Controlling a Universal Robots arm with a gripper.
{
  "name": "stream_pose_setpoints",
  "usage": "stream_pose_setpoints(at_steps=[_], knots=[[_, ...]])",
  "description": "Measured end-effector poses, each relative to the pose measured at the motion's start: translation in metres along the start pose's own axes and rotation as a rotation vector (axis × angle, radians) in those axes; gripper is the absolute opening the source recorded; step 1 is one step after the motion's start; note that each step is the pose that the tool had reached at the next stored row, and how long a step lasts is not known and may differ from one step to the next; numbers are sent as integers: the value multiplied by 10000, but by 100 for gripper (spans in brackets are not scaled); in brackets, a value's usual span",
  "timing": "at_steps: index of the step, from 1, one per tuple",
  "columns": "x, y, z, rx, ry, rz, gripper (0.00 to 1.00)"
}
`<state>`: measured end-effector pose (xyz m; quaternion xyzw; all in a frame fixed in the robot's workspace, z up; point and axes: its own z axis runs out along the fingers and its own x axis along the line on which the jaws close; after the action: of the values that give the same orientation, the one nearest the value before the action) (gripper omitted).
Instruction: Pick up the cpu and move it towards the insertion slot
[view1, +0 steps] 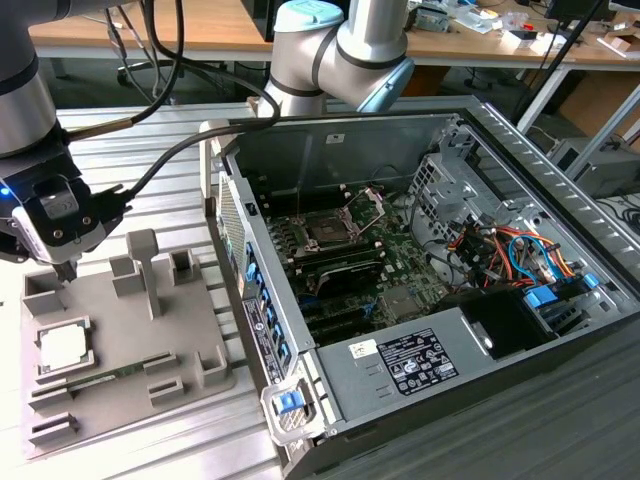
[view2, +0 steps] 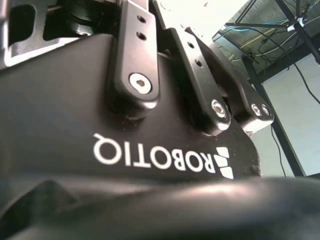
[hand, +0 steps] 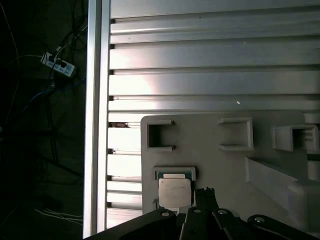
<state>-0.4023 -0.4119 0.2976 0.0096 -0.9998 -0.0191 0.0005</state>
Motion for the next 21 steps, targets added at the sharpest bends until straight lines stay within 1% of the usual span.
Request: stream_pose_setpoints(at_steps=[21], knots=[[13,-1,28,-1,-2,0,11]])
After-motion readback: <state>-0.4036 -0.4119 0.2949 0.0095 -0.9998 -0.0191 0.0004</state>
